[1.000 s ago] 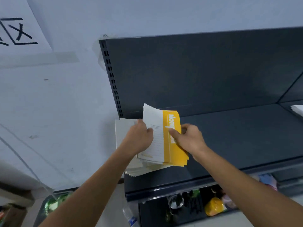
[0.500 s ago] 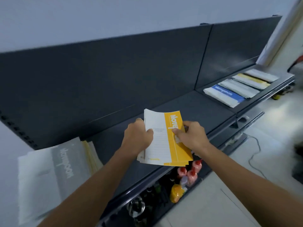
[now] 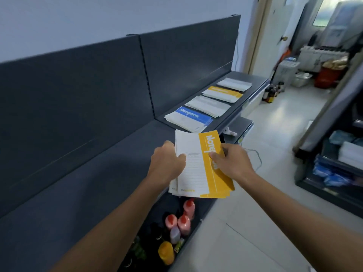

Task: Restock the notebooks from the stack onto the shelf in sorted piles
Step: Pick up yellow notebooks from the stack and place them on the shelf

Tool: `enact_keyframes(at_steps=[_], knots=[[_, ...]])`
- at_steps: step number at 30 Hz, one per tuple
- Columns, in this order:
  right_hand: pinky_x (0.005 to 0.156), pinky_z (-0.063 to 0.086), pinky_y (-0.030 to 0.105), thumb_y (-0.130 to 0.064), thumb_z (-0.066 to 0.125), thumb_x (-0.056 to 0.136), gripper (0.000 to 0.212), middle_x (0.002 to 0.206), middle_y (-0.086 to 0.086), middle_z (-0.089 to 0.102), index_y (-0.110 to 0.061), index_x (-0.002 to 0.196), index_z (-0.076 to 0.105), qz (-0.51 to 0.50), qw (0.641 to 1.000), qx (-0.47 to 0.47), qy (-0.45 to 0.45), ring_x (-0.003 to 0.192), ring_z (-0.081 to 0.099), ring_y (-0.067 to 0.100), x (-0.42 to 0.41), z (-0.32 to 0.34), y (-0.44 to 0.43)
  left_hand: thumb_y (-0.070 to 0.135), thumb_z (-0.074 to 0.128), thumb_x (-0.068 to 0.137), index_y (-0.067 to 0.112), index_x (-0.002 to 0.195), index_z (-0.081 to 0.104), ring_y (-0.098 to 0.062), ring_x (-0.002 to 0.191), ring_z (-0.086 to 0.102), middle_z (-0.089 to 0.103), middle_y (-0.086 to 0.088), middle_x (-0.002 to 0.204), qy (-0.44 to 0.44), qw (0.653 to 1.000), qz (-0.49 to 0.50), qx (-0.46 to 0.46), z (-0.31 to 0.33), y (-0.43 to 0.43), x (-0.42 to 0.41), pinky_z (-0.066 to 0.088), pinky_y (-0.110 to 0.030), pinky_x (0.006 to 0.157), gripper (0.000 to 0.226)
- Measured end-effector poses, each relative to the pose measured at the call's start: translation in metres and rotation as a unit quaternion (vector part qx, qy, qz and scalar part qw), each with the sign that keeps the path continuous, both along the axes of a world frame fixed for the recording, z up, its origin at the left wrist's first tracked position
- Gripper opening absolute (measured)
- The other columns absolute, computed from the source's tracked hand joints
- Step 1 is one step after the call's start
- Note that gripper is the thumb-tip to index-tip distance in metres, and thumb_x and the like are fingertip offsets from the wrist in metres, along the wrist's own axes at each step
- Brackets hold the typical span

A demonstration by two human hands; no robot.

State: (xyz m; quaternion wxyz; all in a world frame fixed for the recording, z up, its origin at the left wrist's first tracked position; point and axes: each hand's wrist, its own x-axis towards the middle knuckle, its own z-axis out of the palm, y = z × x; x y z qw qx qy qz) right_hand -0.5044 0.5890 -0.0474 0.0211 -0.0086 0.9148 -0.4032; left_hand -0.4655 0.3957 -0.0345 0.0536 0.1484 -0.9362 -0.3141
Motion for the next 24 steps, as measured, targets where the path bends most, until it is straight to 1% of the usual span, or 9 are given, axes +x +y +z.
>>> enact_keyframes(at_steps=[3,6,10,13,16,17,19,21,24], knots=[[0.074,0.051,0.037,-0.042,0.063,0.094,0.024,0.093,0.0,0.071,-0.02,0.1,0.069,-0.017,0.999,0.044,0.006,0.089,0.066,0.025,-0.024,0.001,0.034,0.034,0.06,0.094,0.017,0.103,0.05,-0.016,0.081,0.06,0.061,0.0,0.1,-0.003,0.999,-0.017,-0.032,-0.001,0.037,-0.032,0.046,-0.029,0.055,0.022],[0.073,0.046,0.035,-0.045,0.062,0.094,0.026,0.095,0.002,0.069,-0.02,0.101,0.066,-0.044,0.996,0.073,0.002,0.096,0.064,0.03,-0.05,0.002,0.059,0.035,0.058,0.095,0.018,0.103,0.048,-0.014,0.078,0.057,0.058,0.003,0.098,-0.002,0.998,-0.035,-0.057,-0.001,0.064,-0.064,0.043,-0.028,0.054,0.021],[0.073,0.045,0.033,-0.042,0.061,0.095,0.023,0.105,0.005,0.071,-0.02,0.1,0.063,-0.064,0.994,0.084,-0.004,0.092,0.063,0.027,-0.086,0.003,0.086,0.036,0.059,0.096,0.017,0.109,0.046,-0.019,0.084,0.06,0.058,0.002,0.103,-0.009,0.995,-0.069,-0.065,-0.002,0.093,-0.11,0.045,-0.028,0.056,0.026],[0.076,0.048,0.035,-0.042,0.061,0.095,0.027,0.11,0.005,0.07,-0.019,0.108,0.064,-0.087,0.992,0.087,-0.009,0.094,0.063,0.027,-0.118,0.005,0.105,0.035,0.059,0.096,0.015,0.106,0.047,-0.015,0.078,0.058,0.06,0.001,0.101,-0.009,0.994,-0.092,-0.06,-0.004,0.111,-0.15,0.044,-0.025,0.055,0.025],[0.072,0.046,0.033,-0.043,0.06,0.095,0.027,0.108,0.005,0.07,-0.019,0.108,0.064,-0.104,0.989,0.108,-0.004,0.086,0.06,0.023,-0.153,0.005,0.124,0.034,0.058,0.096,0.015,0.103,0.047,-0.008,0.069,0.049,0.058,0.0,0.095,0.007,0.991,-0.113,-0.065,-0.007,0.13,-0.193,0.035,-0.024,0.051,0.023],[0.072,0.047,0.034,-0.043,0.06,0.095,0.027,0.106,0.005,0.07,-0.019,0.107,0.064,-0.109,0.988,0.113,-0.005,0.086,0.061,0.024,-0.165,0.005,0.13,0.032,0.058,0.096,0.014,0.105,0.048,-0.011,0.072,0.052,0.059,-0.002,0.096,0.008,0.991,-0.119,-0.066,-0.007,0.136,-0.207,0.038,-0.027,0.054,0.023],[0.072,0.05,0.035,-0.043,0.059,0.096,0.026,0.103,0.004,0.07,-0.019,0.105,0.064,-0.118,0.986,0.115,-0.009,0.088,0.064,0.025,-0.189,0.005,0.142,0.03,0.056,0.097,0.01,0.112,0.05,-0.024,0.087,0.06,0.063,-0.007,0.104,0.002,0.99,-0.129,-0.062,-0.006,0.149,-0.235,0.046,-0.034,0.065,0.026],[0.072,0.05,0.034,-0.044,0.059,0.096,0.026,0.101,0.003,0.07,-0.02,0.104,0.064,-0.126,0.984,0.122,-0.008,0.087,0.064,0.024,-0.211,0.005,0.154,0.029,0.056,0.096,0.01,0.111,0.049,-0.03,0.095,0.063,0.065,-0.011,0.109,-0.003,0.989,-0.138,-0.06,-0.006,0.162,-0.262,0.045,-0.036,0.067,0.026],[0.065,0.045,0.032,-0.044,0.06,0.096,0.023,0.096,0.001,0.069,-0.022,0.098,0.065,-0.134,0.982,0.134,-0.003,0.081,0.062,0.021,-0.243,0.006,0.173,0.029,0.056,0.096,0.012,0.105,0.046,-0.026,0.084,0.058,0.065,-0.01,0.107,0.0,0.986,-0.152,-0.063,-0.006,0.18,-0.297,0.042,-0.034,0.063,0.021]])
